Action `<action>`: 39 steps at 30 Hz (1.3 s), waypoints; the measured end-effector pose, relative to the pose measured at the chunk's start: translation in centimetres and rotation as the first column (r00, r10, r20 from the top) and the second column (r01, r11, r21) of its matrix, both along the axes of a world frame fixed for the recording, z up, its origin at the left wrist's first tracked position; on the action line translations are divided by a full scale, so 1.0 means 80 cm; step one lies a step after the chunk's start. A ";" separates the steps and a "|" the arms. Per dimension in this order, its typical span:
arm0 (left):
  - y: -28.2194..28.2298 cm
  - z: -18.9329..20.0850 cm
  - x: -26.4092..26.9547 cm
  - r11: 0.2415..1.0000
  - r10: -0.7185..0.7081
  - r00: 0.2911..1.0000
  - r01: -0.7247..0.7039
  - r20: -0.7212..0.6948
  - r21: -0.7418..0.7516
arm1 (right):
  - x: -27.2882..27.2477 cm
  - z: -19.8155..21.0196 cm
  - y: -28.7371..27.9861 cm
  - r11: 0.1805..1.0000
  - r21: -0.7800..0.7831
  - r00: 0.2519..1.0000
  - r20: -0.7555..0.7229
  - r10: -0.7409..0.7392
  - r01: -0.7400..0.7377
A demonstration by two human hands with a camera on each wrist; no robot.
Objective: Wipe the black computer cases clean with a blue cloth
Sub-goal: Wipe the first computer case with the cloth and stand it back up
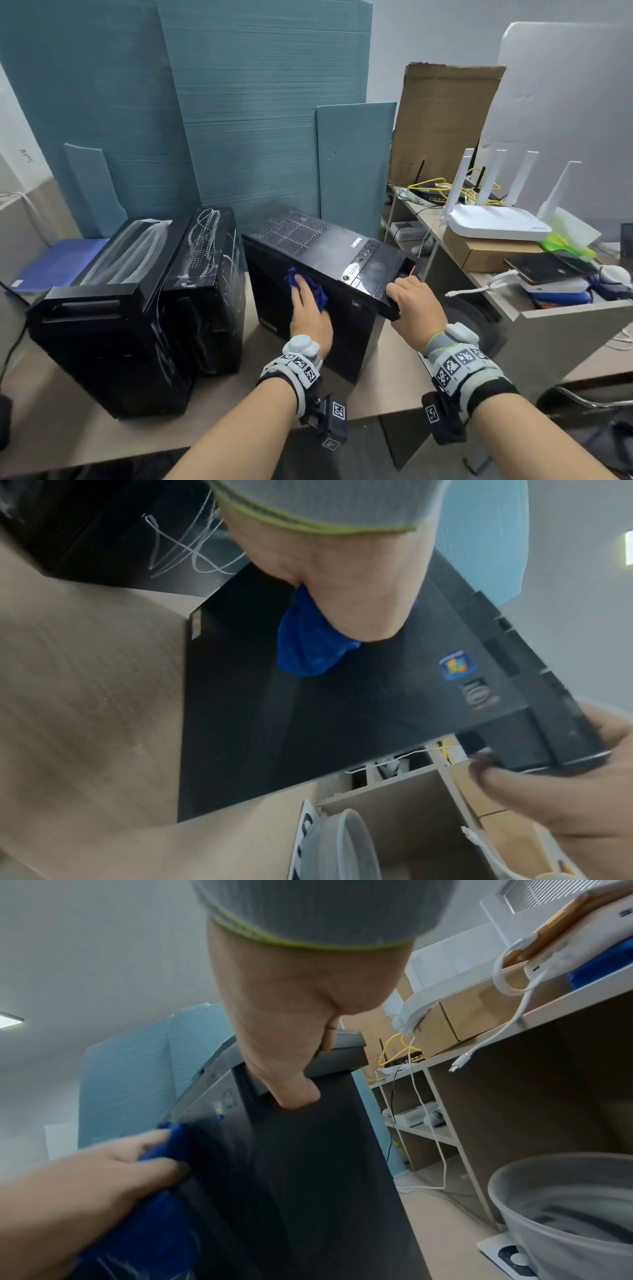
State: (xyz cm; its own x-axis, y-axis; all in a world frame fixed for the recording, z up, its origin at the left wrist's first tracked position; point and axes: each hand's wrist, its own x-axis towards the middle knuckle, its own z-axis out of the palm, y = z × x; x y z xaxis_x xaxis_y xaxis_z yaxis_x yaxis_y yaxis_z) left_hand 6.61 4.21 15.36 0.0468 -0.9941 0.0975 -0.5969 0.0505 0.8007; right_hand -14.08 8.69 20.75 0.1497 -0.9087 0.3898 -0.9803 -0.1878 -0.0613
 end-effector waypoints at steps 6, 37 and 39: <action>-0.008 0.052 0.013 0.944 -0.093 0.995 0.077 -0.033 -0.322 | -0.005 0.008 0.000 0.990 0.137 1.000 0.023 -0.015 0.012; -0.088 0.124 -0.059 0.691 -0.587 0.635 0.716 0.502 -0.097 | -0.014 -0.002 -0.073 0.883 0.286 0.595 0.657 -0.463 0.371; -0.080 0.124 -0.068 0.585 -0.685 0.543 0.808 0.486 -0.078 | -0.015 -0.004 -0.070 0.905 0.317 0.589 0.688 -0.425 0.282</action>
